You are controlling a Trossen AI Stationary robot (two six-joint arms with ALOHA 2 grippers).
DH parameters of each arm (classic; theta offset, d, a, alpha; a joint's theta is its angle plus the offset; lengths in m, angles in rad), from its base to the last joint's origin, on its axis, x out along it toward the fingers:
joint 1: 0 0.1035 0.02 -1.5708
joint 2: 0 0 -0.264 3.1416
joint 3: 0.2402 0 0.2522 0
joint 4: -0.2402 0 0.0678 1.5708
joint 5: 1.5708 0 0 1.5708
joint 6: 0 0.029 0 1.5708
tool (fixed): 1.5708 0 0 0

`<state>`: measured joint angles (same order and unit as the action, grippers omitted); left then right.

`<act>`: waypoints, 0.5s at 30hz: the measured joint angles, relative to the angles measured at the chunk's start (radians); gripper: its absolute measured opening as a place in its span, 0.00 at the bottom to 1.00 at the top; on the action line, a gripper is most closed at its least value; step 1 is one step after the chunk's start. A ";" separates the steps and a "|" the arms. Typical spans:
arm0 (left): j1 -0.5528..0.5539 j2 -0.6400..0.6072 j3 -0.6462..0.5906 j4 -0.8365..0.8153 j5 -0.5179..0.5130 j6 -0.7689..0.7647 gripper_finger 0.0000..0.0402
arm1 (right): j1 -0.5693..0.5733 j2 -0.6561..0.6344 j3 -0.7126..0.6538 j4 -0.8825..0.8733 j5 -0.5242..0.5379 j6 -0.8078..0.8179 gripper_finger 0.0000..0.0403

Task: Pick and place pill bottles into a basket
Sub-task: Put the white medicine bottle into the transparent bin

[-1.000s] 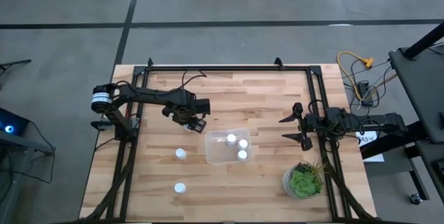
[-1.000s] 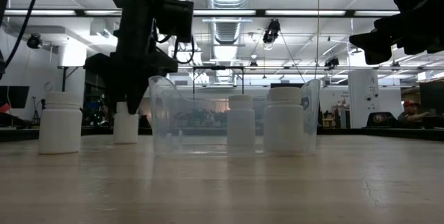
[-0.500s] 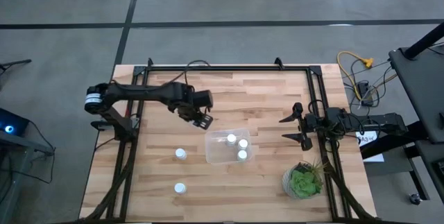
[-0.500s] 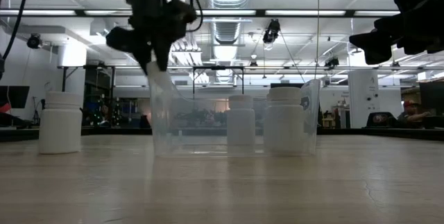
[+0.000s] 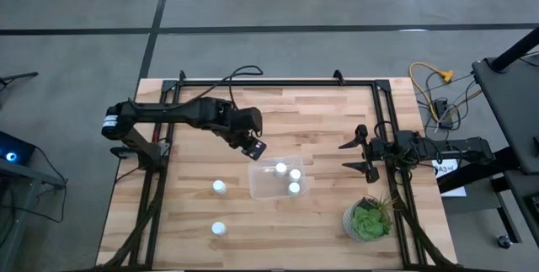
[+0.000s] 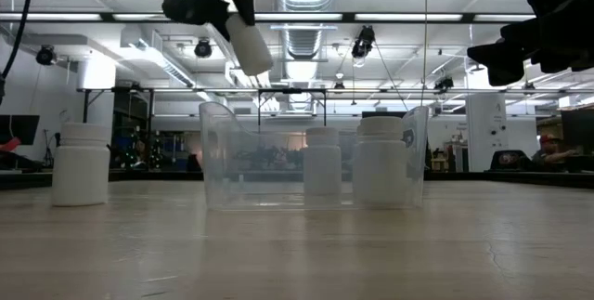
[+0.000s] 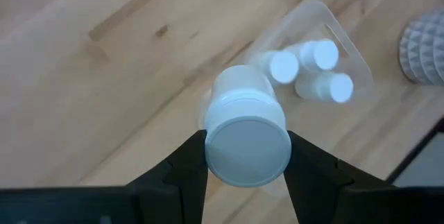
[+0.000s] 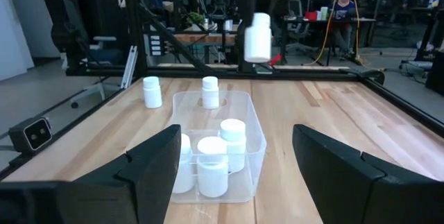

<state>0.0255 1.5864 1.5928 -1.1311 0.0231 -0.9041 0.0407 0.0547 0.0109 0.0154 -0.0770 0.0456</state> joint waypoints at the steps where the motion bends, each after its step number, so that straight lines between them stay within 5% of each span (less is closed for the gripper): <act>1: -0.010 0.005 0.011 -0.008 -0.003 -0.005 0.35 | 0.000 0.000 0.000 0.000 0.000 -0.001 0.66; 15: -0.126 0.136 0.102 -0.032 -0.023 -0.086 0.35 | 0.000 0.001 0.000 0.000 0.001 -0.001 0.66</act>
<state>-0.1005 1.7224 1.6946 -1.1629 0.0002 -0.9897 0.0408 0.0555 0.0109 0.0154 -0.0765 0.0447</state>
